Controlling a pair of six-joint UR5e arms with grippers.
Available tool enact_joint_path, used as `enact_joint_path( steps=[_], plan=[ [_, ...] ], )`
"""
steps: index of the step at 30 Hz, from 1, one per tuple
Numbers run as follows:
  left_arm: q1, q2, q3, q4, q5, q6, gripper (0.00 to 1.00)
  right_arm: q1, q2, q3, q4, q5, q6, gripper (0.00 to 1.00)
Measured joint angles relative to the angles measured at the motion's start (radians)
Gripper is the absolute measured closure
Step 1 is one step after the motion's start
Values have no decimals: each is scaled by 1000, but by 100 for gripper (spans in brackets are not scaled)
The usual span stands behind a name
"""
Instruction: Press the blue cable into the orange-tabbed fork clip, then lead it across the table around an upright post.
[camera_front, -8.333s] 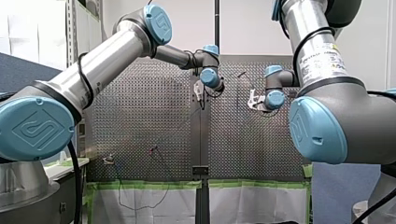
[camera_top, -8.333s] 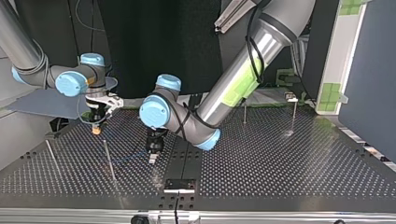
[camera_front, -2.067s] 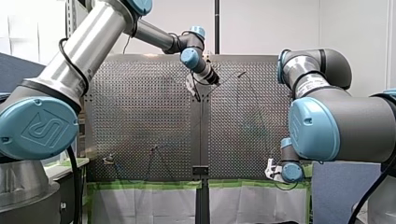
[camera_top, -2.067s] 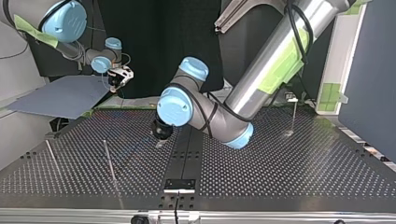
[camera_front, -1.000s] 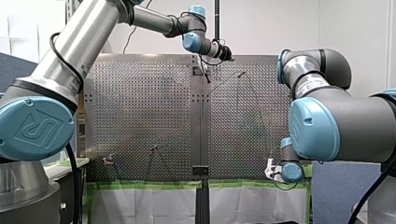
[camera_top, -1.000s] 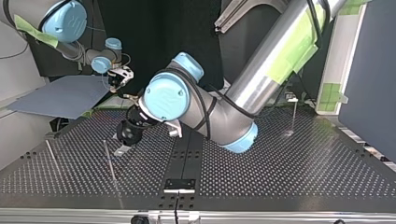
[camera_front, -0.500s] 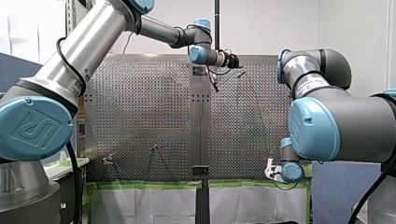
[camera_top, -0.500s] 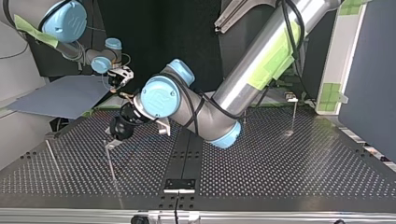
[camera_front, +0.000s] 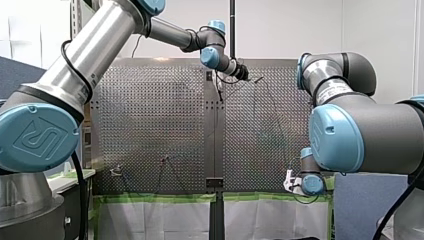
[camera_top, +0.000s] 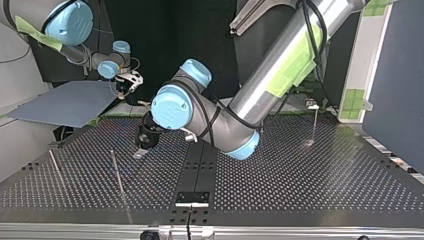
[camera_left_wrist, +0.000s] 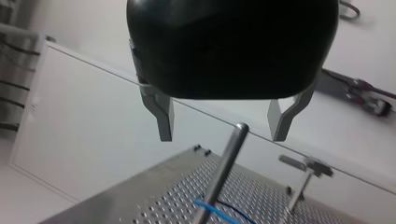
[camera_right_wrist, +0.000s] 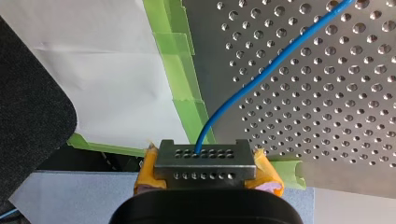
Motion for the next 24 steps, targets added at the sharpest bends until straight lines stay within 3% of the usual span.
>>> enact_joint_path(
  steps=[4,9,24],
  plan=[
    [-2,0,0,-28,-41,43,0,0,0,0,0,0,0,100],
    [-2,0,0,-39,-62,85,0,0,0,0,0,0,0,100],
    [-2,1,0,-64,-101,120,0,0,0,0,2,0,0,100]
  ],
)
